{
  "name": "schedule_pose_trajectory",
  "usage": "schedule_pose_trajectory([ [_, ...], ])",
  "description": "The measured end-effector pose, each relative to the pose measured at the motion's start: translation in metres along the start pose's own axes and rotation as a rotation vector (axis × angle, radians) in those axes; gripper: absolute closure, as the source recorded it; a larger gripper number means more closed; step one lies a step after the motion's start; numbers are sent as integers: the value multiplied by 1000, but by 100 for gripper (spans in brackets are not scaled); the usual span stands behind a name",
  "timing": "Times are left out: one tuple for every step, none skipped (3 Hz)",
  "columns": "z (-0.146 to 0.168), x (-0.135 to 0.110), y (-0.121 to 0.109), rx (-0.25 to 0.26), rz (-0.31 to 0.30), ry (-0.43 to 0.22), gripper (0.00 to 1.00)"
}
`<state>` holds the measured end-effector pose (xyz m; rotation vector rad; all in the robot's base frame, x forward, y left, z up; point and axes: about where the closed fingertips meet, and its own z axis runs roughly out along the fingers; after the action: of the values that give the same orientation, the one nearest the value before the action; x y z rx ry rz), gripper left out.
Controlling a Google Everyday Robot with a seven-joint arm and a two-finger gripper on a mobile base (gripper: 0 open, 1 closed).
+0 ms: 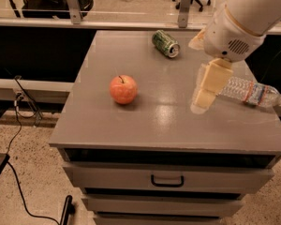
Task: Pick apple
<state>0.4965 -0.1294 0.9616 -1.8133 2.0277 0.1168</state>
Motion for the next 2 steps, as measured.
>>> schedule_pose_trajectory([
  [31,-45,-13,-34,-57,-82,0],
  [66,-83,-23,-70,-92,-142,0],
])
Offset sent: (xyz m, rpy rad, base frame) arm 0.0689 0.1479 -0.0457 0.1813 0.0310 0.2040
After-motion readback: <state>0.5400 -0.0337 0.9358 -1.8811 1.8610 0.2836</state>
